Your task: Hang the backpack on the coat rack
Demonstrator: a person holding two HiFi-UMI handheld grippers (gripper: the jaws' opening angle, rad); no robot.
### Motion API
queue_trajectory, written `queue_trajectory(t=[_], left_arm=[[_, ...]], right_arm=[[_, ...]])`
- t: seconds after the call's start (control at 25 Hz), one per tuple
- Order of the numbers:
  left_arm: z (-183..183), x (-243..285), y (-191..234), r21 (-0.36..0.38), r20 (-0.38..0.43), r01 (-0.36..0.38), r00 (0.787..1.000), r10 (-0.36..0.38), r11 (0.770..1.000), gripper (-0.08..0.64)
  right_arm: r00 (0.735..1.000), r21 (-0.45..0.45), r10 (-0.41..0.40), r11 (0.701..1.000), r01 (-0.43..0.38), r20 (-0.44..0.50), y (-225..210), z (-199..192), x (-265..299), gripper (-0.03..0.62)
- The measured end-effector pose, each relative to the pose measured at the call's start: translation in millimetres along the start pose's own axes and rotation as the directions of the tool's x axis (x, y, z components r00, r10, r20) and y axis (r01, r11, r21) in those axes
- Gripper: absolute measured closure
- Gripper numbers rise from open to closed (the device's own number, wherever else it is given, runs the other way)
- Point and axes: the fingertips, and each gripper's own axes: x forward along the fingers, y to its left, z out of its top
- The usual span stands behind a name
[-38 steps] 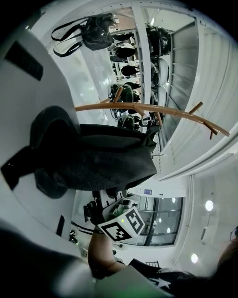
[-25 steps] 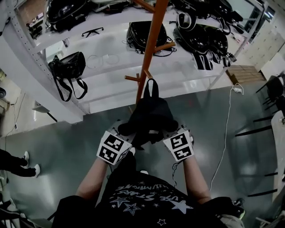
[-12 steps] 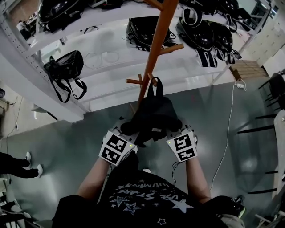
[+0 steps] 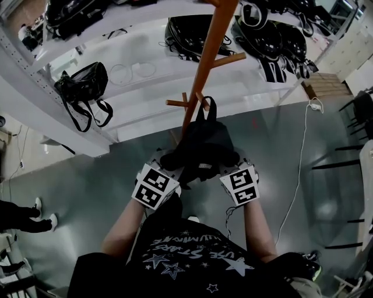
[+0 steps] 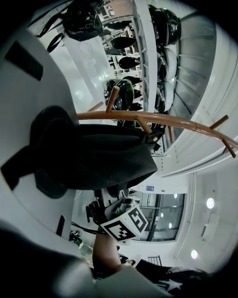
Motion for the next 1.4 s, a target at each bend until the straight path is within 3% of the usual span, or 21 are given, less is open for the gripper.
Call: queue_trajectory(t=[0.24, 0.64, 1.12, 1.4], left_arm=[[0, 7, 16, 0.026, -0.049, 0.009, 0.999, -0.008, 1.000, 0.497], [1, 21, 53, 0.028, -0.060, 0.033, 0.998, -0.031, 0.999, 0.497], [-28, 50, 93, -0.019, -0.102, 0.062, 0.993, -0.063, 0.998, 0.497], [-46, 64, 99, -0.007, -0.139, 0.062, 0.988, -0.063, 0.998, 0.492]], right_arm=[[1.000, 0.032, 0.017, 0.999, -0.016, -0.013, -5, -3, 18, 0.525], [0.999, 0.055, 0.034, 0.998, -0.031, -0.040, -13, 6, 56, 0.523], [0.990, 0.067, 0.048, 0.997, -0.040, -0.131, -15, -11, 107, 0.520], [0.984, 0.104, 0.057, 0.994, -0.040, -0.170, -16, -30, 121, 0.502]])
